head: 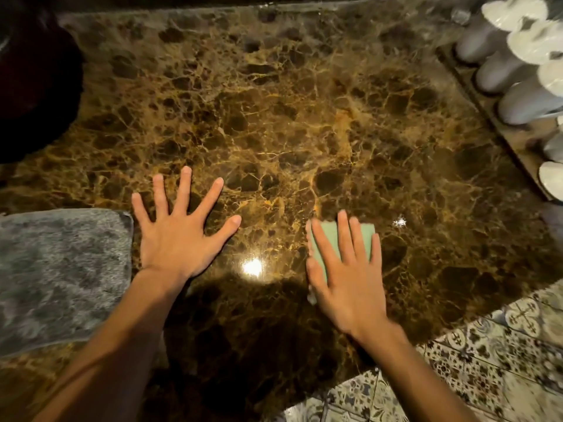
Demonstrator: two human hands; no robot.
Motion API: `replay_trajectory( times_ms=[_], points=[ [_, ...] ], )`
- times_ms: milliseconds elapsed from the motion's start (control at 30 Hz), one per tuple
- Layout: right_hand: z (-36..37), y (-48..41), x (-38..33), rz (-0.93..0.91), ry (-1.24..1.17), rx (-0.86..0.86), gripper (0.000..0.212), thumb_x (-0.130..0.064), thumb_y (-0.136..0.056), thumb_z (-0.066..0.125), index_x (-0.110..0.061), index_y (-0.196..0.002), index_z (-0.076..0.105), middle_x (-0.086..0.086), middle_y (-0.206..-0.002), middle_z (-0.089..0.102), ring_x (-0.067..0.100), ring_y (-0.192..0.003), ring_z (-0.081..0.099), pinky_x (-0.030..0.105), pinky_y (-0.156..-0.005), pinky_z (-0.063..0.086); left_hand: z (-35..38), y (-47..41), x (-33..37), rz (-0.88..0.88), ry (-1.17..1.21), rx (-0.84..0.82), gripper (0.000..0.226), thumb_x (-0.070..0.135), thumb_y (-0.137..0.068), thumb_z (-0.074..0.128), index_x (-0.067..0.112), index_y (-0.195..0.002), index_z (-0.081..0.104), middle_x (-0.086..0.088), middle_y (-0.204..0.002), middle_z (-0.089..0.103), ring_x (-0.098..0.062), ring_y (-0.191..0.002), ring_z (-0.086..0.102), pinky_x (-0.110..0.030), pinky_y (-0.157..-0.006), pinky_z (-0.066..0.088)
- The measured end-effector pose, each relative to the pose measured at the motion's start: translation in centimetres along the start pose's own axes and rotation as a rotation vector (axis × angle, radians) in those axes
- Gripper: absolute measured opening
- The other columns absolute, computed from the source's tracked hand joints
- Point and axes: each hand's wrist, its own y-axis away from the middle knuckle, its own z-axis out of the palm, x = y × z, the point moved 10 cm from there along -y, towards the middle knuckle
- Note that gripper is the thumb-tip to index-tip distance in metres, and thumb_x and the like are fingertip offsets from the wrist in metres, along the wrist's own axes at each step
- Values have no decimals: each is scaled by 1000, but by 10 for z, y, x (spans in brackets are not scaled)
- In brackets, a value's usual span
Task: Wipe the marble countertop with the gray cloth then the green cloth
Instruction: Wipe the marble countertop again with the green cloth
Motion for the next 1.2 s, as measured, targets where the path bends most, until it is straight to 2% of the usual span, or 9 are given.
replay_trajectory(
  times_ms=[133,233,367,500,667,800,900,1000,1200],
  points=[
    [19,92,-1,7,3,-36,63,-56,-105,24,-35,-163,9,13,-171,7,34,-158,3,67,-120,17,1,-1,1,2,1,-8,78,93,-79,1,61,-149,-13,5,-168,-21,-35,-153,-20,-65,-119,-11],
    [21,98,0,25,-11,-62,63,-57,-105,23,-36,-163,11,12,-171,8,33,-158,6,67,-119,19,1,0,0,1,-1,-13,78,93,-79,1,61,-149,-14,4,-167,-21,-35,-153,-20,-65,-119,-12],
    [12,60,6,27,-11,-48,61,-59,-106,12,-40,-163,3,11,-172,0,29,-158,-6,65,-122,10,0,0,0,2,0,-6,78,93,-79,3,62,-149,-13,4,-168,-20,-35,-153,-20,-65,-119,-12],
    [-6,-31,28,77,-22,-14,60,-62,-104,4,-45,-161,-3,7,-172,-8,25,-158,-11,60,-124,-3,0,-1,1,2,-3,-10,77,93,-79,2,62,-149,-12,4,-168,-19,-35,-153,-19,-66,-119,-10],
    [-30,-166,60,137,-36,-17,62,-62,-102,7,-44,-161,0,7,-172,-5,28,-158,-8,60,-124,-6,1,-1,0,-5,-6,-13,78,93,-79,1,62,-149,-12,4,-168,-19,-35,-153,-20,-66,-119,-10],
    [-44,-233,86,215,-75,-77,62,-58,-103,9,-42,-162,-2,8,-172,-10,30,-157,-12,62,-122,-9,1,-2,0,-2,-2,-11,77,93,-80,3,63,-148,-13,4,-168,-19,-34,-153,-20,-66,-119,-10],
    [-45,-252,95,278,-93,-89,62,-57,-103,8,-41,-161,-5,10,-171,-14,31,-156,-15,64,-121,-11,1,-1,0,-3,1,-1,76,92,-80,5,63,-149,-11,5,-168,-18,-34,-154,-19,-65,-119,-9],
    [-45,-250,92,260,-86,-62,63,-58,-103,8,-40,-162,-4,11,-171,-13,32,-156,-14,64,-121,-11,1,-1,-1,-5,-4,-5,76,93,-80,5,63,-148,-12,6,-168,-18,-34,-154,-19,-65,-119,-10],
    [-36,-180,79,194,-55,4,62,-59,-103,8,-42,-162,1,10,-172,-4,30,-158,-7,61,-123,-6,1,-1,1,-3,-4,-7,77,92,-80,5,62,-149,-10,5,-169,-18,-34,-153,-19,-65,-119,-10]
  ],
)
